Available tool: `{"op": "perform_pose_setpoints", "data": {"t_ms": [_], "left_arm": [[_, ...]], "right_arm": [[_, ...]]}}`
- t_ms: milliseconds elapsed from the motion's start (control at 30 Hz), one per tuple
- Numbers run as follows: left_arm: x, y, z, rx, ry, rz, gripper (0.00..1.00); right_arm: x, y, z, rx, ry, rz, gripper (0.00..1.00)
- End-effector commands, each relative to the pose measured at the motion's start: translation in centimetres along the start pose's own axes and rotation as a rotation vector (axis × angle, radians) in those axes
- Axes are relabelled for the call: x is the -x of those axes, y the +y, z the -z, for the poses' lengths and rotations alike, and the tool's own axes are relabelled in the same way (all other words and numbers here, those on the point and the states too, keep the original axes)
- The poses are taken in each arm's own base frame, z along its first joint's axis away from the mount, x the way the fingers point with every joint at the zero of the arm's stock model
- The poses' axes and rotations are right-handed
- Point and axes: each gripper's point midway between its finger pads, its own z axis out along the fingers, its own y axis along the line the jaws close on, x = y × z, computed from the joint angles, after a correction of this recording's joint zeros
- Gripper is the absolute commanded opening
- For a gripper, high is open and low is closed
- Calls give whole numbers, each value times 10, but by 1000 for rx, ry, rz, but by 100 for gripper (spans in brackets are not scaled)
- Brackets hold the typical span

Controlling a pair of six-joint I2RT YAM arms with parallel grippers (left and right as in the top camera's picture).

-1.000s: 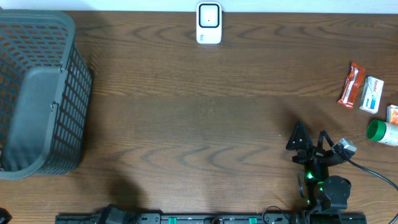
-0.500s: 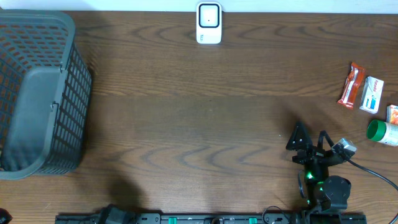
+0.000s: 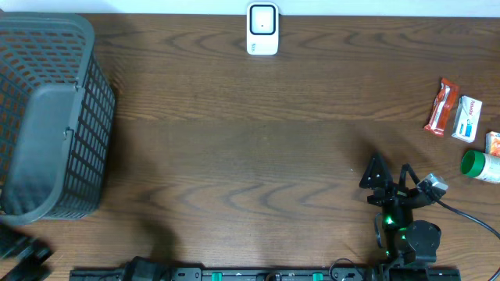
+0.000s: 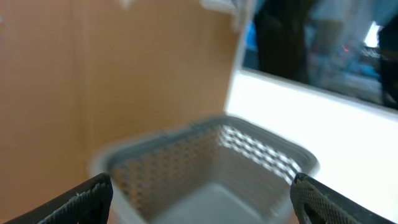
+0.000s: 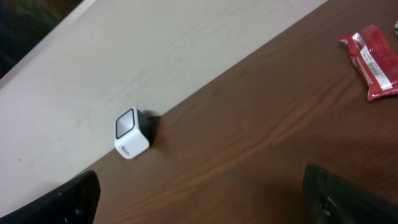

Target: Scan the item barcode

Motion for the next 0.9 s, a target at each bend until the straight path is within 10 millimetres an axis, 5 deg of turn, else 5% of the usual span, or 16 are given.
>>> {"op": "perform_pose_setpoints", "data": {"t_ms": [0, 333, 733, 867], "left_arm": [[-45, -34, -15, -80, 86, 78, 91], [-159, -74, -53, -84, 161, 127, 92], [-244, -80, -64, -137, 169, 289, 92], [-258, -82, -64, -137, 200, 319, 92]], "right_arm": [[-1, 0, 0, -1, 2, 15, 99], [-1, 0, 0, -1, 2, 15, 99], [-1, 0, 0, -1, 2, 15, 99], [-1, 0, 0, -1, 2, 15, 99]]}}
